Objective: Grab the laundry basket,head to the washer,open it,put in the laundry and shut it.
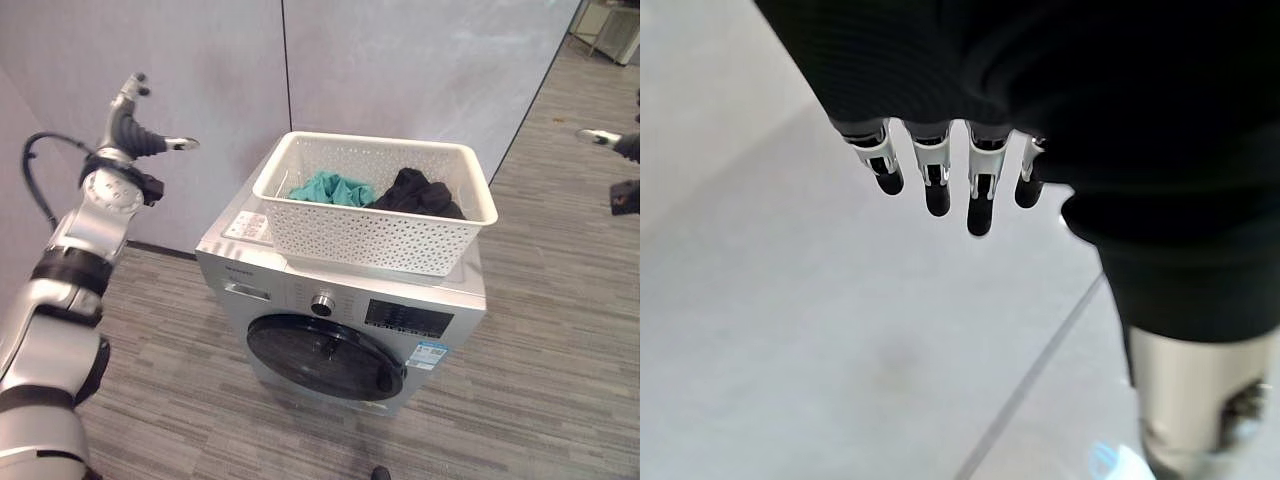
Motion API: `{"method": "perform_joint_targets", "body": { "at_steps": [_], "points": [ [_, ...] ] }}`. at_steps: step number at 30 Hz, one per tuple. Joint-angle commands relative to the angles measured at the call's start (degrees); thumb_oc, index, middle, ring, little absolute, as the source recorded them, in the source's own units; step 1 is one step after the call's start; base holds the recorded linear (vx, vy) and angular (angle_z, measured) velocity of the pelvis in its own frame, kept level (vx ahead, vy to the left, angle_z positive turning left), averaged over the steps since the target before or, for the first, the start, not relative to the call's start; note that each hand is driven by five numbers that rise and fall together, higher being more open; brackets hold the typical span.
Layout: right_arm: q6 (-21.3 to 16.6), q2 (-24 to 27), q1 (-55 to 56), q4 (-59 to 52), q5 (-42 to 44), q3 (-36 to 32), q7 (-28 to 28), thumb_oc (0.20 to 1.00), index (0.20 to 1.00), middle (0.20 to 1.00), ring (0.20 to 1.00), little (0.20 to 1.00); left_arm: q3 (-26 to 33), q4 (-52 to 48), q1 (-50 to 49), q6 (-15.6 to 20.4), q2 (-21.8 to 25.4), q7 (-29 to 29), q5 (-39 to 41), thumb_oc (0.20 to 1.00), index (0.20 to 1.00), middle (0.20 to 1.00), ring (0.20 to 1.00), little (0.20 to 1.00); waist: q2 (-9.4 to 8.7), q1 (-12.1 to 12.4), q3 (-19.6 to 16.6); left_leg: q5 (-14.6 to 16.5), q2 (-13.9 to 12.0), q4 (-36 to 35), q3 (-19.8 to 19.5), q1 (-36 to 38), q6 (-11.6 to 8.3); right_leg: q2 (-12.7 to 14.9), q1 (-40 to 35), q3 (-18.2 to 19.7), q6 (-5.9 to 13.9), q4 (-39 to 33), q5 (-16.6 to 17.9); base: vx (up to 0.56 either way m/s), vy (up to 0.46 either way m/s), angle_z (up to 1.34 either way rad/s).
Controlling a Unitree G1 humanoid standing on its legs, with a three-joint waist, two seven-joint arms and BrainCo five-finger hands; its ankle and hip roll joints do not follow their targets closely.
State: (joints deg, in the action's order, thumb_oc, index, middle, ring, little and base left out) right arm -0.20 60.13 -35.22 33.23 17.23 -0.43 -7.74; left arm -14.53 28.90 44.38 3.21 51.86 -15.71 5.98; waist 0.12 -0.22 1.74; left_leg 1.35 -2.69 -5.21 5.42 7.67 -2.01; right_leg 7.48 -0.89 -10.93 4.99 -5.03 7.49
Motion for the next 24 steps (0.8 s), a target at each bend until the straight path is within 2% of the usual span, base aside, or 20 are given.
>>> {"method": "perform_joint_targets", "body": {
  "at_steps": [1, 2, 3, 4, 7, 8, 9, 10, 11, 12, 14, 16, 17, 18, 19, 20, 22, 23, 24],
  "points": [
    [-5.2, 1.9, 1.7, 3.4, -0.6, -4.3, -7.7, 1.0, 1.0, 1.0, 1.0, 1.0, 6.3, 4.2, 0.0, 3.1, 3.2, -7.7, -5.6, 1.0, 1.0, 1.0, 1.0, 1.0, 0.24, 1.9, -1.4, 1.5, -2.5, 0.2, -2.6, -0.8, -1.66, 1.9, -5.6, -0.2, 4.79, 1.5, -6.8, -0.01, -0.001, -0.04],
    [-5.8, 0.6, 5.9, 0.6, -1.0, -8.2, -8.8, 1.0, 1.0, 1.0, 1.0, 1.0, 9.4, 1.9, -4.1, 2.9, 3.5, -9.0, -7.0, 1.0, 1.0, 1.0, 1.0, 1.0, 0.14, 2.0, -1.4, 1.1, -2.4, 0.2, -2.5, -1.0, -1.59, 2.0, -5.4, -0.3, 4.68, 1.5, -6.4, 0.02, -0.002, -0.05],
    [-6.7, -1.7, 12.0, -3.5, -2.8, -13.3, -10.6, 1.0, 1.0, 1.0, 1.0, 1.0, 15.4, -0.4, -10.8, 3.1, 3.4, -10.9, -8.6, 1.0, 1.0, 1.0, 1.0, 1.0, 0.12, 2.1, -1.0, 1.2, -2.3, 0.2, -2.6, -1.1, -1.51, 2.1, -5.3, -0.2, 4.57, 1.4, -6.3, 0.02, -0.002, -0.04],
    [-6.5, -1.9, 12.7, -4.1, -2.9, -13.7, -10.6, 1.0, 1.0, 1.0, 1.0, 1.0, 15.8, -0.9, -11.5, 3.0, 3.3, -10.8, -8.8, 1.0, 1.0, 1.0, 1.0, 1.0, 0.18, 2.1, -1.3, 1.7, -2.4, 0.2, -2.6, -0.8, -1.56, 2.1, -5.6, -0.1, 4.68, 1.2, -6.7, 0.05, -0.004, -0.05],
    [-5.9, -5.2, 22.9, -9.8, -7.7, -20.9, -11.7, 1.0, 1.0, 1.0, 1.0, 1.0, 25.3, -5.0, -22.9, 2.7, 2.9, -12.0, -11.1, 1.0, 1.0, 1.0, 1.0, 1.0, 0.3, 2.2, -1.3, 2.1, -2.3, 0.2, -2.5, -0.7, -1.42, 2.2, -5.8, 0.0, 4.68, 0.6, -6.6, 0.03, -0.014, -0.07],
    [-5.4, -8.6, 28.5, -13.1, -10.1, -24.3, -11.9, 1.0, 1.0, 1.0, 1.0, 1.0, 30.8, -6.6, -30.1, 2.6, 1.0, -11.8, -11.2, 1.0, 1.0, 1.0, 1.0, 1.0, 0.27, 2.4, -0.9, 1.5, -2.2, 0.2, -2.4, -1.1, -1.29, 2.4, -5.2, 0.2, 4.5, 0.4, -5.9, 0.02, -0.014, -0.03],
    [-5.3, -8.8, 29.0, -13.6, -10.2, -24.5, -11.8, 1.0, 1.0, 1.0, 1.0, 1.0, 31.2, -7.2, -30.8, 2.5, 0.9, -11.7, -11.3, 1.0, 1.0, 1.0, 1.0, 1.0, 0.34, 2.4, -1.2, 2.0, -2.3, 0.2, -2.4, -0.9, -1.33, 2.3, -5.5, 0.3, 4.6, 0.3, -6.3, 0.0, 0.0, 0.0],
    [-4.6, -12.8, 33.7, -14.0, -11.6, -26.2, -11.2, 1.0, 1.0, 1.0, 1.0, 1.0, 35.5, -8.5, -38.0, 2.6, -2.5, -10.7, -10.8, 1.0, 1.0, 1.0, 1.0, 1.0, 0.37, 2.7, -0.7, 1.5, -2.2, 0.2, -2.2, -1.1, -1.18, 2.4, -5.1, 0.4, 4.34, 0.3, -5.8, 0.0, 0.0, 0.0],
    [-4.0, -15.1, 35.9, -14.1, -12.7, -26.1, -10.6, 1.0, 1.0, 1.0, 1.0, 1.0, 37.2, -8.9, -41.3, 2.7, -4.7, -9.9, -10.2, 1.0, 1.0, 1.0, 1.0, 1.0, 0.39, 2.9, -0.5, 1.5, -2.2, 0.2, -2.2, -1.2, -1.11, 2.5, -4.9, 0.4, 4.25, 0.3, -5.8, -0.03, -0.043, -0.02],
    [-2.7, -20.2, 40.7, -15.3, -15.5, -25.2, -8.5, 1.0, 1.0, 1.0, 1.0, 1.0, 39.8, -9.4, -47.6, 3.3, -10.9, -8.1, -7.4, 1.0, 1.0, 1.0, 1.0, 1.0, 0.31, 3.0, -0.1, 1.3, -2.1, 0.2, -2.2, -1.6, -1.03, 2.5, -4.6, 0.5, 4.06, 0.2, -5.7, -0.01, -0.044, -0.03],
    [-2.1, -25.1, 44.6, -14.0, -16.5, -23.4, -6.7, 1.0, 1.0, 1.0, 1.0, 1.0, 39.7, -8.3, -52.2, 3.9, -16.2, -5.9, -5.0, 1.0, 1.0, 1.0, 1.0, 1.0, 0.28, 2.9, 0.2, 1.2, -2.1, 0.2, -2.4, -1.8, -1.0, 2.5, -4.4, 0.4, 3.89, 0.3, -5.8, -0.02, -0.041, 0.0],
    [-1.0, -29.5, 47.4, -11.2, -17.3, -19.9, -4.4, 1.0, 1.0, 1.0, 1.0, 1.0, 37.0, -2.5, -54.6, 3.9, -22.4, -2.7, -0.3, 1.0, 1.0, 1.0, 1.0, 1.0, 0.2, 2.7, 0.5, 1.2, -2.0, 0.2, -2.6, -2.3, -0.94, 2.5, -4.1, 0.3, 3.75, 0.1, -5.8, -0.02, -0.04, 0.04],
    [-1.2, -32.9, 46.3, -4.1, -15.6, -15.4, -3.1, 1.0, 1.0, 1.0, 1.0, 1.0, 32.5, 7.5, -54.1, 4.1, -28.0, 0.4, 6.7, 1.0, 1.0, 1.0, 1.0, 1.0, 0.25, 2.6, 1.0, 1.0, -2.1, 0.2, -2.4, -2.6, -0.95, 2.4, -4.0, 0.3, 3.58, 0.1, -5.9, -0.05, -0.037, 0.03],
    [-1.5, -34.1, 44.7, 0.1, -14.1, -13.5, -2.3, 1.0, 1.0, 1.0, 1.0, 1.0, 30.1, 12.4, -53.0, 4.2, -29.6, 1.8, 8.4, 1.0, 1.0, 1.0, 1.0, 1.0, 0.22, 2.6, 1.2, 0.6, -2.1, 0.2, -2.4, -3.0, -0.92, 2.4, -3.6, 0.2, 3.51, 0.0, -5.7, -0.07, -0.038, -0.02],
    [-0.9, -36.8, 42.3, 8.4, -14.7, -6.8, -0.3, 1.0, 1.0, 1.0, 1.0, 1.0, 24.8, 28.0, -49.9, 2.6, -33.4, 4.2, 8.1, 1.0, 1.0, 1.0, 1.0, 1.0, 0.18, 2.5, 1.4, 0.4, -2.2, 0.2, -2.2, -3.0, -1.0, 2.3, -3.5, 0.4, 3.34, 0.1, -5.6, -0.04, -0.027, -0.07],
    [-0.8, -37.9, 41.4, 11.9, -16.2, -2.8, 0.9, 1.0, 1.0, 1.0, 1.0, 1.0, 23.0, 34.9, -48.5, 2.0, -35.3, 5.4, 7.8, 1.0, 1.0, 1.0, 1.0, 1.0, 0.15, 2.5, 1.4, 0.2, -2.3, 0.2, -2.1, -3.0, -1.06, 2.3, -3.5, 0.4, 3.26, 0.0, -5.6, -0.02, -0.031, 0.0],
    [-0.6, -40.8, 40.5, 16.4, -17.9, 4.7, 3.6, 1.0, 1.0, 1.0, 1.0, 1.0, 20.9, 44.8, -46.2, 1.1, -38.1, 7.6, 8.3, 1.0, 1.0, 1.0, 1.0, 1.0, -0.1, 2.3, 1.1, -0.1, -2.4, 0.2, -2.2, -3.2, -1.26, 2.1, -3.2, 0.5, 3.0, 0.0, -5.8, 0.01, -0.047, 0.06],
    [-0.8, -43.2, 40.3, 17.4, -18.0, 10.2, 5.6, 1.0, 1.0, 1.0, 1.0, 1.0, 19.1, 48.9, -45.7, 0.2, -39.6, 7.1, 5.8, 1.0, 1.0, 1.0, 1.0, 1.0, -0.43, 2.4, 0.9, -0.2, -2.8, 0.2, -2.1, -3.0, -1.5, 1.8, -3.3, 0.6, 2.82, 0.0, -6.0, 0.02, -0.074, 0.01],
    [-0.9, -44.0, 39.9, 17.3, -18.2, 12.8, 6.2, 1.0, 1.0, 1.0, 1.0, 1.0, 18.2, 49.9, -45.7, -0.1, -40.3, 7.1, 4.4, 1.0, 1.0, 1.0, 1.0, 1.0, -0.56, 2.4, 0.8, -0.2, -3.0, 0.2, -1.9, -2.8, -1.63, 1.6, -3.4, 0.7, 2.73, 0.0, -6.1, 0.02, -0.082, 0.0]
  ]
}}
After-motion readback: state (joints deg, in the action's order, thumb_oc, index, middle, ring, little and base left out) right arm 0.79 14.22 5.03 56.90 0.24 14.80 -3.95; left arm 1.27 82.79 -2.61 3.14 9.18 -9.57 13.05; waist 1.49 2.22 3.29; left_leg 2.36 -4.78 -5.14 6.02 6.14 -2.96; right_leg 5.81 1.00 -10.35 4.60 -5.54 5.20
